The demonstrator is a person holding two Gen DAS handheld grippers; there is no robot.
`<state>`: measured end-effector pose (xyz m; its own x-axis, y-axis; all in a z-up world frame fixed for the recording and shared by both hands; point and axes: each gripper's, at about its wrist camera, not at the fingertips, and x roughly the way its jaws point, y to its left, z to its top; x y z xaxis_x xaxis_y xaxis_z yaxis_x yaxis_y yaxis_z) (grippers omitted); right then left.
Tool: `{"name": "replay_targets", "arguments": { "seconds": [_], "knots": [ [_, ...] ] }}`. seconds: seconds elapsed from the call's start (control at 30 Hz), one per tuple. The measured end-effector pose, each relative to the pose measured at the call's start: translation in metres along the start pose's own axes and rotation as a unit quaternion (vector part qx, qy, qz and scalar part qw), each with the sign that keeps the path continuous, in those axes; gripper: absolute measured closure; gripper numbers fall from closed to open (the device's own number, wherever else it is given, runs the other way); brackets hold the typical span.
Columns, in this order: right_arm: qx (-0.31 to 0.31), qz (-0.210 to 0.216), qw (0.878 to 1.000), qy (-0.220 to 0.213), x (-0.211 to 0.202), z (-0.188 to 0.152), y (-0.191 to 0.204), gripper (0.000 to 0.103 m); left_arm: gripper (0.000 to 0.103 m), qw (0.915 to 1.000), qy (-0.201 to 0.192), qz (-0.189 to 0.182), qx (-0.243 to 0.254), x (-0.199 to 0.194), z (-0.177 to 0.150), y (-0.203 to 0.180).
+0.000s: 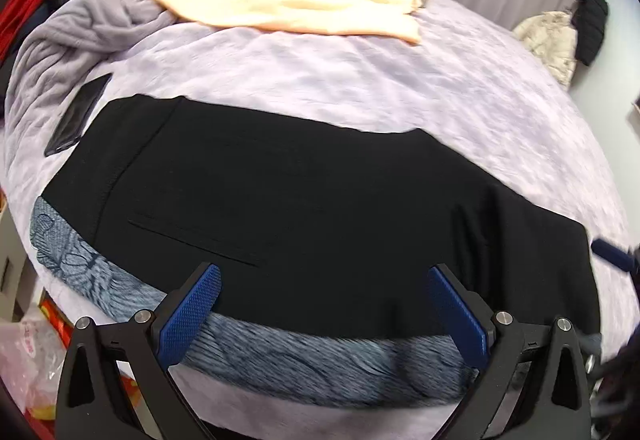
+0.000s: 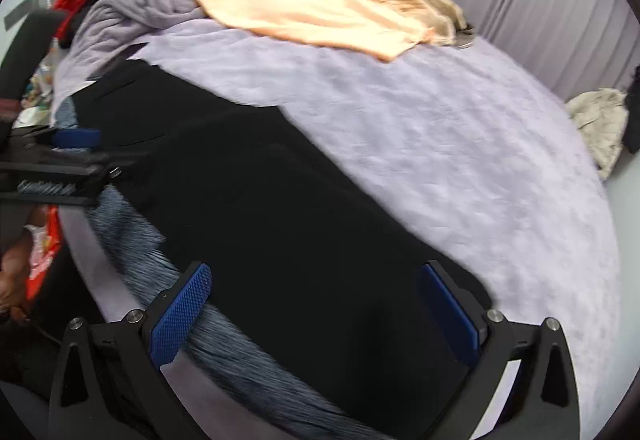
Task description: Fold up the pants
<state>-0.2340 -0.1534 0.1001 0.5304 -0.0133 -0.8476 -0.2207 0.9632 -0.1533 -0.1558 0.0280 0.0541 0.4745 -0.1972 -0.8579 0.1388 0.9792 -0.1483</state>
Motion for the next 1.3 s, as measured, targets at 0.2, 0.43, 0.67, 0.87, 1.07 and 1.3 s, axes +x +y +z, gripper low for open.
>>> {"name": "replay_targets", "arguments": {
  "seconds": [0.2,0.43,0.67,0.87,1.07,1.3],
  "knots": [
    [0.091,0.089,0.992,0.02,0.051,0.01,-0.002,0.0,0.0,0.997,0.0,0.075,-0.022,0.013,0.007,0.045],
    [0.03,0.002,0.998,0.048,0.081,0.042,0.04,0.0,0.0,0.9899,-0.023,0.094,-0.103,0.002,0.021,0.113],
    [-0.047,0.124,0.991,0.028,0.059,0.075,0.088,0.0,0.0,0.9868,-0.015,0.102,-0.125,0.012,0.033,0.171],
    [-0.043,0.146,0.984,0.09,0.114,0.101,0.098,0.0,0.0,0.9895,0.018,0.003,-0.143,0.034,0.037,0.208],
    [-0.092,0.201,0.971,0.089,0.146,0.161,0.121,0.0,0.0,0.9917,0.033,-0.068,-0.104,0.049,0.046,0.219],
    [-0.166,0.352,0.914,0.116,0.201,0.209,0.162,0.0,0.0,0.9905,0.042,-0.124,-0.04,0.052,0.046,0.227]
  ]
}}
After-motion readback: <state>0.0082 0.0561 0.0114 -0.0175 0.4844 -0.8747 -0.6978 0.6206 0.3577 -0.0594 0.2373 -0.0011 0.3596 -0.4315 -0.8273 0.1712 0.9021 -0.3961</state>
